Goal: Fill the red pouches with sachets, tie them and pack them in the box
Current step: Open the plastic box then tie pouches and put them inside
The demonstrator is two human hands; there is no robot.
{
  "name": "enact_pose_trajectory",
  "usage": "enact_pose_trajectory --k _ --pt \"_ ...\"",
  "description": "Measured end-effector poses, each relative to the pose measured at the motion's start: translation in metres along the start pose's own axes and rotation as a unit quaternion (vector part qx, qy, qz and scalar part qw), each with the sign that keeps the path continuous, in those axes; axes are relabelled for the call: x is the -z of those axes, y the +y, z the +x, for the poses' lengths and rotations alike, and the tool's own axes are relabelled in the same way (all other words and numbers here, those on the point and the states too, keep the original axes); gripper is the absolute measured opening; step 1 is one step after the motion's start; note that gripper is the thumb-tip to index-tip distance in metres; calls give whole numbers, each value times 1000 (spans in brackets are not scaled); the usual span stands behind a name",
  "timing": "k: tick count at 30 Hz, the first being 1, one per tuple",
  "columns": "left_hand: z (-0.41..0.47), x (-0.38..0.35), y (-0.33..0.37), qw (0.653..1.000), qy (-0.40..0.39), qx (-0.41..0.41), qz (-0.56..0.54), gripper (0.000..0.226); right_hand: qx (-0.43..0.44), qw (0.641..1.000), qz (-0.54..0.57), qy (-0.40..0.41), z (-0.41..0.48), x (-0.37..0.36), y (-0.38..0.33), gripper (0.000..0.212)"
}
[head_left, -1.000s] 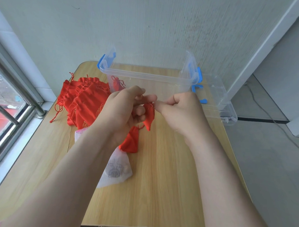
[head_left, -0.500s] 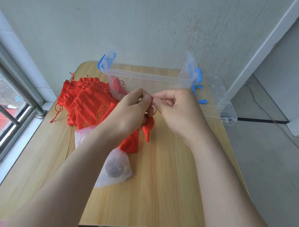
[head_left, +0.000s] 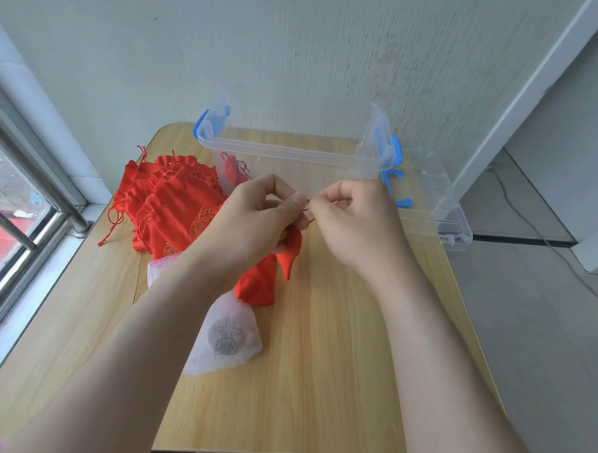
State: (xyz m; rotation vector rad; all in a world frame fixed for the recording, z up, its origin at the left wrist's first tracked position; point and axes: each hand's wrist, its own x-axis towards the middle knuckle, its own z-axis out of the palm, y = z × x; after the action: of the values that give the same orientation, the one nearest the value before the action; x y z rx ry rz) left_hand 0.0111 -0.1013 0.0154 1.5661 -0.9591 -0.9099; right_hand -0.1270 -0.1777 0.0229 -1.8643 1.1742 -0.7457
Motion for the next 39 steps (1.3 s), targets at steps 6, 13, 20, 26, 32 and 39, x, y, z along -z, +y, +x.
enact_pose_trajectory --k 6,13,20,26,32,39 --pt "-2 8 0 1000 -21 -8 6 10 -25 999 24 11 1 1 1 24" --pt "0 9 -3 996 1 -8 89 15 -22 998 -41 -37 2 -1 3 19" --pt "1 16 -8 989 28 -14 146 18 -20 980 -179 -86 -1 4 3 23" --pt "-3 10 -3 981 -22 -44 190 18 8 988 -143 -50 0 -1 6 32" --pt "-2 8 -3 975 -9 -69 213 20 68 987 -141 -39 -2 -1 4 35" --pt "-3 8 -2 960 -21 -113 255 14 42 990 -136 -17 -1 -4 8 45"
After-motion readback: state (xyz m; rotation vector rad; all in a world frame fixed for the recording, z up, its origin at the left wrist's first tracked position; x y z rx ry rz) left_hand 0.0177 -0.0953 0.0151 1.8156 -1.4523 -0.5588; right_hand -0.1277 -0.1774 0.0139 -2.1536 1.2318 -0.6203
